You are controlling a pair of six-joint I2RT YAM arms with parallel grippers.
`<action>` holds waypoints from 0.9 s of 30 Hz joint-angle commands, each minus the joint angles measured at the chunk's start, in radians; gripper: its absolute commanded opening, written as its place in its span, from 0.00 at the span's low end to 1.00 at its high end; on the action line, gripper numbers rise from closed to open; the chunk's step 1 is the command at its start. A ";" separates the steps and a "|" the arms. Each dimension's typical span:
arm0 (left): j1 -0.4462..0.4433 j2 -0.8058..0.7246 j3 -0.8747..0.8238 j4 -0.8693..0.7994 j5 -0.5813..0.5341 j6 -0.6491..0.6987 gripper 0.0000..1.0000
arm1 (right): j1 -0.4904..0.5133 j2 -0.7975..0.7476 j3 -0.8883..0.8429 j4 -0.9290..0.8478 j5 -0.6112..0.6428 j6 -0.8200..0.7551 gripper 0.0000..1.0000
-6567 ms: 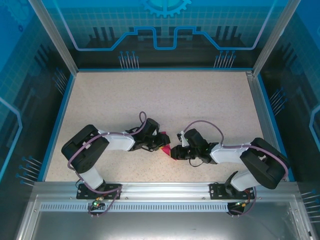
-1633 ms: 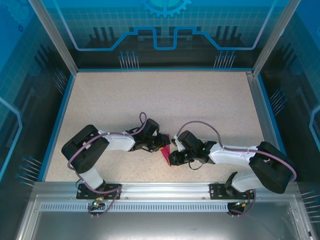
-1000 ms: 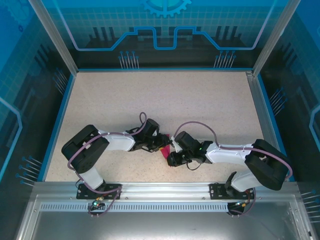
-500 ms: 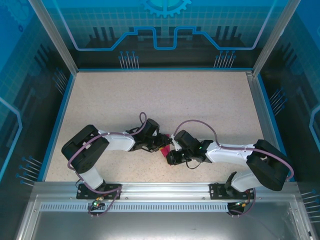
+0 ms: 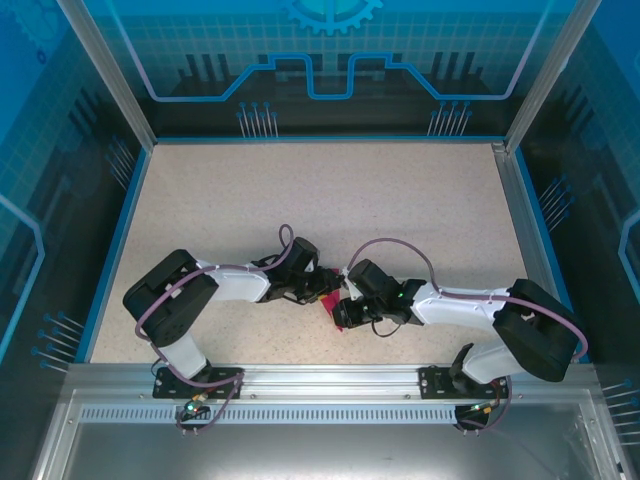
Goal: Fold a paper plane with a square sheet of paper (pick it up from the middle)
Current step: Perform the fifth fold on the wing at the bottom-center of the table.
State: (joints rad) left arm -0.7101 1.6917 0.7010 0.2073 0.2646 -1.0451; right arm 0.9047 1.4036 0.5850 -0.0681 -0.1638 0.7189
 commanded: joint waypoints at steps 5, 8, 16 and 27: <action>-0.001 0.001 0.022 -0.045 0.010 0.005 0.38 | 0.014 0.021 0.022 0.021 0.000 0.026 0.17; 0.000 0.000 0.019 -0.046 0.009 0.004 0.38 | 0.014 0.022 0.009 0.055 -0.038 0.021 0.12; -0.001 0.000 0.022 -0.050 0.001 -0.006 0.38 | 0.018 0.053 -0.056 0.134 -0.104 0.049 0.09; -0.001 -0.002 0.017 -0.054 -0.005 -0.020 0.38 | 0.040 0.099 -0.097 0.190 -0.136 0.072 0.09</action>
State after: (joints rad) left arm -0.7101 1.6917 0.7010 0.1986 0.2687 -1.0485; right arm 0.9150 1.4799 0.5159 0.1238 -0.2459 0.7750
